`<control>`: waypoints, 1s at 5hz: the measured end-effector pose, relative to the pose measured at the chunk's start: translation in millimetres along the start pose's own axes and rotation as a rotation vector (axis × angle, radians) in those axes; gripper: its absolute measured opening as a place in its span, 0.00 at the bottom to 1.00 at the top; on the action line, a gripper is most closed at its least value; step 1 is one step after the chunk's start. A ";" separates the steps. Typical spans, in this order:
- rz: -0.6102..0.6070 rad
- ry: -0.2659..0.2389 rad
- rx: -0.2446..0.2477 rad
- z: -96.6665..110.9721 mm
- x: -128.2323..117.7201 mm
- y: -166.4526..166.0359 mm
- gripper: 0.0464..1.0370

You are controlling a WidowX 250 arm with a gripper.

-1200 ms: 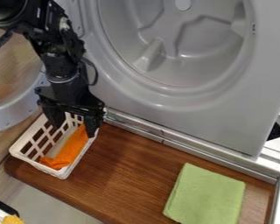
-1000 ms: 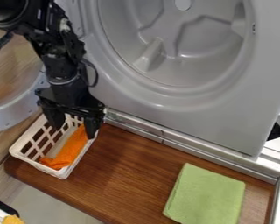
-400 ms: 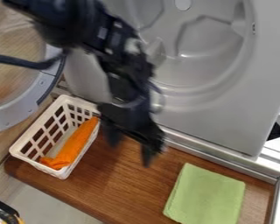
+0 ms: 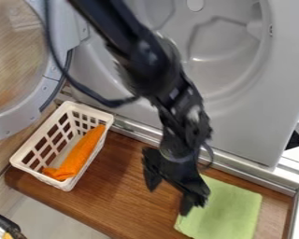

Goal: Take the mint green towel inside the towel container.

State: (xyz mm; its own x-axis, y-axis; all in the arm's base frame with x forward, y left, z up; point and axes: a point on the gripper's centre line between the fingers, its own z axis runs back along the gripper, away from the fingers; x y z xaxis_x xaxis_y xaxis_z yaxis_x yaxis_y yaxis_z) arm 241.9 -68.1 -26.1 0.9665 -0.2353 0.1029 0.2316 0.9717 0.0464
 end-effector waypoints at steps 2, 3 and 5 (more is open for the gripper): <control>-0.072 -0.108 -0.071 -27.6 15.1 -29.4 0.96; -0.107 -0.131 -0.142 -37.4 17.3 -41.7 0.96; -0.090 -0.110 -0.134 -54.5 27.9 -42.3 0.93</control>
State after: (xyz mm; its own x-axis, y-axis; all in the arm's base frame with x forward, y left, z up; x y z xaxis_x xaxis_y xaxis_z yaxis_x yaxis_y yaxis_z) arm 265.2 -114.6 -79.4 0.9250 -0.3147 0.2131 0.3360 0.9391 -0.0720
